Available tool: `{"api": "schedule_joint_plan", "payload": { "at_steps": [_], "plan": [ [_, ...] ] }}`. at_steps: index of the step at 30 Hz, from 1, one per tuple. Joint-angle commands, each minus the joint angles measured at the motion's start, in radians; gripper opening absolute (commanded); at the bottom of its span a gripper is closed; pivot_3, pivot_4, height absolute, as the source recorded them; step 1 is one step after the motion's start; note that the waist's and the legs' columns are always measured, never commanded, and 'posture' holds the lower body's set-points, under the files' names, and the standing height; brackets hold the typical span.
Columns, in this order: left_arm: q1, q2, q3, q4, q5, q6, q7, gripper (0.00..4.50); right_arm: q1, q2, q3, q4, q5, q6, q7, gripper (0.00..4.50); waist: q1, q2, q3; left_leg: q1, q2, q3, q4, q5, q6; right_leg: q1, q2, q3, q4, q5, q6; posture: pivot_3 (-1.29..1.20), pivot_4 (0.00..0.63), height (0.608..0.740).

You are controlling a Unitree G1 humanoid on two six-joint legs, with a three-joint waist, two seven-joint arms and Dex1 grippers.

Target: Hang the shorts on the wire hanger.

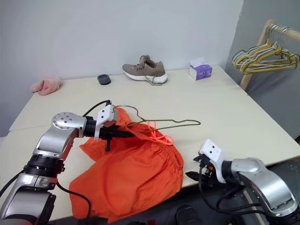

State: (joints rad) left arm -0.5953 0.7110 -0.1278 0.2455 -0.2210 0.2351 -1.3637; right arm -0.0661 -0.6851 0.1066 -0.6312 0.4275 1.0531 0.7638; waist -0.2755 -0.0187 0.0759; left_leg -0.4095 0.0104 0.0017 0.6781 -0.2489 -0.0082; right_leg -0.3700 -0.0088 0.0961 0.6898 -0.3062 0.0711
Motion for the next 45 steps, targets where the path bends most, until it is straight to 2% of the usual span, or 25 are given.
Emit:
{"api": "schedule_joint_plan", "payload": {
  "at_steps": [1, 8, 9, 12, 19, 24, 29, 34, 42, 45],
  "plan": [
    [-0.027, 0.008, 0.025, -0.005, -0.015, -0.003, 0.005, 0.0, -0.02, 0.063, 0.026, -0.032, 0.057, 0.083, -0.056, 3.5, 0.0, 0.0, 0.0, 0.0, 0.0, 0.0, 0.0, 0.0, 0.0, 0.0, 0.0, 0.0, 0.0, 0.0, 0.0, -0.29, 0.051, 0.74],
    [-0.028, 0.01, 0.028, -0.003, -0.015, -0.004, 0.008, 0.0, -0.074, 0.218, 0.057, -0.005, 0.113, 0.2, -0.158, 3.5, 0.0, 0.0, 0.0, 0.0, 0.0, 0.0, 0.0, 0.0, 0.0, 0.0, 0.0, 0.0, 0.0, 0.0, 0.0, -0.28, 0.051, 0.74],
    [-0.027, 0.011, 0.03, -0.004, -0.015, -0.004, 0.01, 0.0, -0.079, 0.232, 0.06, 0.005, 0.103, 0.204, -0.183, 3.33, 0.0, 0.0, 0.0, 0.0, 0.0, 0.0, -0.001, 0.0, 0.0, 0.0, 0.0, 0.0, 0.0, 0.0, 0.0, -0.28, 0.051, 0.74],
    [-0.024, 0.011, 0.032, -0.006, -0.016, -0.003, 0.014, 0.0, -0.086, 0.255, 0.051, 0.025, 0.1, 0.214, -0.226, 2.6, 0.001, 0.0, 0.0, 0.0, 0.0, 0.0, -0.001, 0.0, 0.0, 0.0, 0.0, 0.0, -0.001, 0.0, 0.0, -0.27, 0.047, 0.74],
    [0.021, 0.024, 0.082, -0.056, -0.071, 0.078, 0.042, 0.0, -0.087, 0.169, 0.079, 0.054, 0.027, 0.076, -0.241, 0.13, 0.002, 0.0, 0.0, 0.0, 0.0, 0.0, -0.001, 0.0, 0.0, 0.0, 0.0, 0.0, -0.001, 0.0, 0.0, -0.27, 0.043, 0.74],
    [0.063, 0.04, 0.117, -0.138, -0.144, 0.188, 0.047, 0.0, -0.124, 0.158, 0.009, 0.124, 0.018, 0.027, -0.244, 0.06, 0.002, 0.0, 0.0, 0.0, 0.0, 0.0, -0.001, 0.0, 0.0, -0.001, 0.0, 0.0, -0.001, 0.0, 0.0, -0.25, 0.04, 0.74],
    [0.136, 0.148, 0.14, -0.251, -0.253, 0.328, -0.056, 0.0, -0.214, 0.074, -0.125, 0.25, 0.061, 0.018, -0.175, 0.06, 0.005, 0.0, 0.0, 0.0, 0.0, 0.001, -0.001, 0.0, 0.0, -0.001, 0.0, 0.0, -0.001, 0.0, 0.0, -0.24, 0.038, 0.74],
    [0.175, 0.238, 0.106, -0.266, -0.231, 0.288, -0.123, 0.0, -0.238, 0.024, -0.166, 0.28, 0.11, 0.052, -0.125, 0.06, 0.015, 0.0, 0.0, 0.0, 0.001, 0.0, -0.002, 0.0, 0.0, -0.001, 0.001, 0.0, -0.002, 0.0, 0.0, -0.23, 0.035, 0.74],
    [0.161, 0.24, 0.077, -0.199, -0.154, 0.192, -0.107, 0.0, -0.245, 0.006, -0.161, 0.245, 0.138, 0.06, -0.115, 0.06, 0.025, 0.0, 0.0, 0.0, 0.0, 0.002, -0.002, 0.0, 0.0, 0.0, 0.0, 0.001, -0.004, 0.0, 0.0, -0.24, 0.037, 0.74],
    [0.14, 0.222, 0.08, -0.171, -0.148, 0.185, -0.091, 0.0, -0.233, -0.013, -0.124, 0.204, 0.118, 0.013, -0.091, 0.06, 0.025, 0.001, 0.001, -0.001, 0.001, 0.002, -0.003, 0.0, 0.0, -0.001, 0.0, 0.001, -0.005, 0.0, 0.0, -0.24, 0.038, 0.74]
  ]
}}
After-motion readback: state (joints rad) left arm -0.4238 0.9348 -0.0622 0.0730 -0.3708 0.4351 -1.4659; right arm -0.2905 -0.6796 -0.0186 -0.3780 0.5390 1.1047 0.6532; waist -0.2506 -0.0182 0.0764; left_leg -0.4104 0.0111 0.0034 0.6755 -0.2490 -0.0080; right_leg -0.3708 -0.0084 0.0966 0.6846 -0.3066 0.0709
